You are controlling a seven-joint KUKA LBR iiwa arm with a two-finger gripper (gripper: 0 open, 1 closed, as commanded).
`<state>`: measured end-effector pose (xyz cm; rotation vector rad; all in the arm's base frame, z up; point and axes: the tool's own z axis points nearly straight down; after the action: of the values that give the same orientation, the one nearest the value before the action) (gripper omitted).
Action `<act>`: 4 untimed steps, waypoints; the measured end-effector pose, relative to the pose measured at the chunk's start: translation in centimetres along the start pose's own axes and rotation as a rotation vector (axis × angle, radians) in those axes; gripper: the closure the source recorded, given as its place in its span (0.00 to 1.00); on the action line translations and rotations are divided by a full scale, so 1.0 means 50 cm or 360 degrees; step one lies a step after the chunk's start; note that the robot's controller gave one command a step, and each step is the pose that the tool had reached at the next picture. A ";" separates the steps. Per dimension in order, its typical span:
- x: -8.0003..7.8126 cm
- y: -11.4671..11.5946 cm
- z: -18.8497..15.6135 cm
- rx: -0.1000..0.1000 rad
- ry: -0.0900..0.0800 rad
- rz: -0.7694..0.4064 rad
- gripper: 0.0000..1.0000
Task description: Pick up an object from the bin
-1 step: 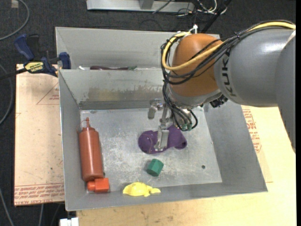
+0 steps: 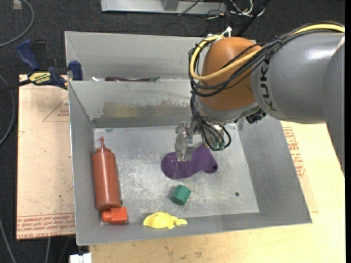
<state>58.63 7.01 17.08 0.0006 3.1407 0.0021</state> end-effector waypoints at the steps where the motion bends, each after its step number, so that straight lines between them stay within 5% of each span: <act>1: 0.000 0.000 0.000 0.0000 0.0000 0.0001 0.00; 3: -0.010 -0.010 0.035 -0.0002 -0.0013 -0.0112 0.00; 4: -0.037 -0.042 0.159 -0.0001 -0.0011 -0.0213 0.00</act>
Offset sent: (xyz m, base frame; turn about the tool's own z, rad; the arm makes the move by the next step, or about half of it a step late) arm 0.0000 0.0000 0.0000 0.0000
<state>60.49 4.91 9.14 -0.2088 3.1267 0.0026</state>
